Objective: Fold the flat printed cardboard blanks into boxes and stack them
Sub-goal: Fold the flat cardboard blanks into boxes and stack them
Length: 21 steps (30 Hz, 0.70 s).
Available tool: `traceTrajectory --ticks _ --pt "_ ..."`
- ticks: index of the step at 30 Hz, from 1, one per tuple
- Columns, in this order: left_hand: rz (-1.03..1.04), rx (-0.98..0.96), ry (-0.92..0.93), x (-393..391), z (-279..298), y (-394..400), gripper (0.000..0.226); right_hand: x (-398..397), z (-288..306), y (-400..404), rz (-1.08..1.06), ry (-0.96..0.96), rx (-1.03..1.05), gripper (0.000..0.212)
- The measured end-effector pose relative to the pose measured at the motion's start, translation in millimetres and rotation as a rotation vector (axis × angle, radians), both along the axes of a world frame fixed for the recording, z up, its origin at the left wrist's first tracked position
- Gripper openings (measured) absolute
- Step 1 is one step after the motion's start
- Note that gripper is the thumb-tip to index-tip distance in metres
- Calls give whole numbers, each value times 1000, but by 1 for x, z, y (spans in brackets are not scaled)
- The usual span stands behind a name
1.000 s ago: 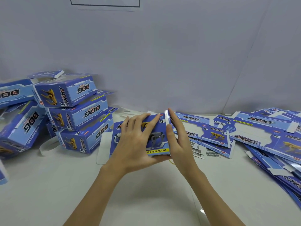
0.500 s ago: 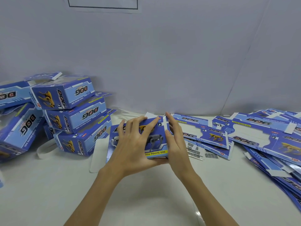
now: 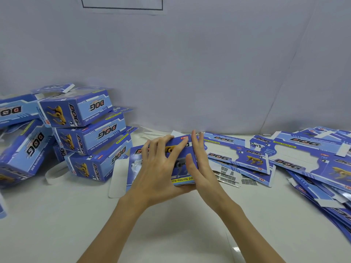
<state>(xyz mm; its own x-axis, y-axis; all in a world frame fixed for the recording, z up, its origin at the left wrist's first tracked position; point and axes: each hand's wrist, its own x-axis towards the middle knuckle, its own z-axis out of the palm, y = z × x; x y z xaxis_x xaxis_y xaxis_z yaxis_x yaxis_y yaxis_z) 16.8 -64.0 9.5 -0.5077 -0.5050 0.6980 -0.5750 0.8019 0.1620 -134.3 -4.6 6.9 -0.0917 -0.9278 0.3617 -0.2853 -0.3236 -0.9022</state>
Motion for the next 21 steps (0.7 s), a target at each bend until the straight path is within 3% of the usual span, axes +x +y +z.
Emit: traceTrajectory --ticks 6,11,13,15,18,21 --pt "-15 -34 -10 2 -4 -8 102 6 -6 -4 43 -86 -15 71" --pt "21 -209 -114 6 -6 -22 108 -9 0 -16 11 -423 117 82" --pt "82 -184 -106 8 -10 -26 111 -17 2 -17 -94 -557 121 71" --pt "143 -8 -3 11 -11 -31 116 -24 0 -19 -205 -666 114 59" --pt "142 427 408 16 -11 -39 118 -23 -5 -20 -208 -782 228 56" --pt "-54 963 840 22 -8 -43 93 -16 -8 -17 -25 -732 364 62"
